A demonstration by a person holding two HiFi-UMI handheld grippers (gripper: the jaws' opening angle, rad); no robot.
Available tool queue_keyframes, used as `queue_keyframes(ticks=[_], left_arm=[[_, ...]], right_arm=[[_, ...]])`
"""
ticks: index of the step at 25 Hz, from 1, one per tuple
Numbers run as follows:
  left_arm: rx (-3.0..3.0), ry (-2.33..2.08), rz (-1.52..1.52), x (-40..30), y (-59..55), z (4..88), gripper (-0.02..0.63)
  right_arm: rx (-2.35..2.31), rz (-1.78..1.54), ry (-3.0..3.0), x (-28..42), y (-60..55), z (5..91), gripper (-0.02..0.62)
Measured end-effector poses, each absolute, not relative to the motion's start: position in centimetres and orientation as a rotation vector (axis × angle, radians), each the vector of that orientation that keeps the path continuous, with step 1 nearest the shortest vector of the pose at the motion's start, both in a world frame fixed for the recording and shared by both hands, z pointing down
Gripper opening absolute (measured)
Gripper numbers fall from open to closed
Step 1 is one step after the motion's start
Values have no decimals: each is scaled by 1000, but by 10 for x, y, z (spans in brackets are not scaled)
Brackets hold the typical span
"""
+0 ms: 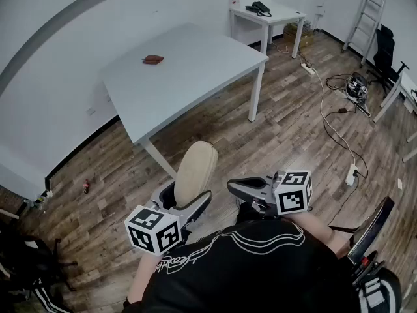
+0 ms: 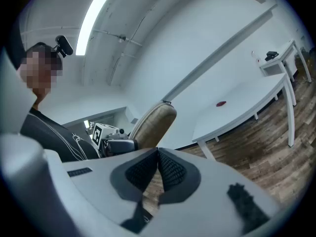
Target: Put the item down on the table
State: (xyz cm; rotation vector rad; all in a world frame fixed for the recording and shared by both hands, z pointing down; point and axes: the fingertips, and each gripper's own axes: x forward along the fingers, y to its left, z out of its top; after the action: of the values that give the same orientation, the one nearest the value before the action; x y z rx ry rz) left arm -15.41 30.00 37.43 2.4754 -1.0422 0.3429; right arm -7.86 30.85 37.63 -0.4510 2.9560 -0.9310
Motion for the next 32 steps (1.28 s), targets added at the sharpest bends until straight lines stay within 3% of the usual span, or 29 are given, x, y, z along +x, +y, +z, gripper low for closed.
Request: queue_keyframes(ticks=[11,25,32], left_arm=[[2371,-1075,326,-155,196,404,377],[2307,-1125,357,-80,-56,409,377],[2330,-1172,402,-48,-118,402,377]], right_arm=[[-420,-1014,2915,-70,197,400,9],[-380,-1042,2946,3,-60,398,9],[-280,-1021,2962,22,-106,395,9]])
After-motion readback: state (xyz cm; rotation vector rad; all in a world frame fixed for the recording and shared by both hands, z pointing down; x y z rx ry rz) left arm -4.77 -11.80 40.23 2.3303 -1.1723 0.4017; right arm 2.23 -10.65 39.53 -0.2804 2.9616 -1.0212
